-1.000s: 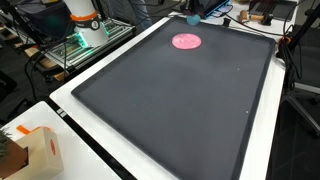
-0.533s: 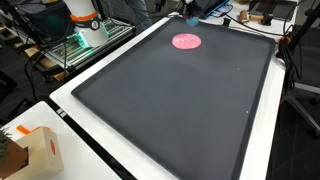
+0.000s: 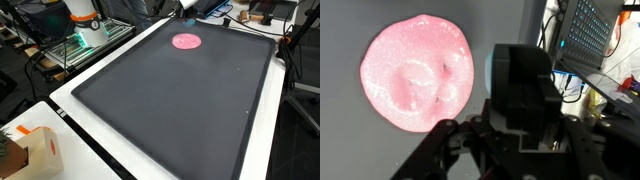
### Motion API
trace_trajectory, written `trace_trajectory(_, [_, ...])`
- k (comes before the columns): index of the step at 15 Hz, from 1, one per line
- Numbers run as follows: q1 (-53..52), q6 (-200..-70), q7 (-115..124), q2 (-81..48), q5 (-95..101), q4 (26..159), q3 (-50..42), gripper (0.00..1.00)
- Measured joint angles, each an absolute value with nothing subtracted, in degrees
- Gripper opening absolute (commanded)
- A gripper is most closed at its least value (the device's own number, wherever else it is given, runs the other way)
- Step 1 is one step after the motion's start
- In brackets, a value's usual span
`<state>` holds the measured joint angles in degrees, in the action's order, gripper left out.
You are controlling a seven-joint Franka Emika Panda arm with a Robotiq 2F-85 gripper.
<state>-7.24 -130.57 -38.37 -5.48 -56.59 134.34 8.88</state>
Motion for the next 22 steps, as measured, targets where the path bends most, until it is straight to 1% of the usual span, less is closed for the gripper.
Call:
trace_trajectory(6, [-6.81, -128.15, -38.47, -6.04, -56.59, 134.33, 8.77, 0.26])
trace_trajectory(14, [-6.57, -128.0, -37.92, -6.06, -56.41, 134.03, 8.58, 0.26])
trace_trajectory(22, [-7.24, -128.0, -27.55, -3.05, -48.35, 132.66, 8.95, 0.26])
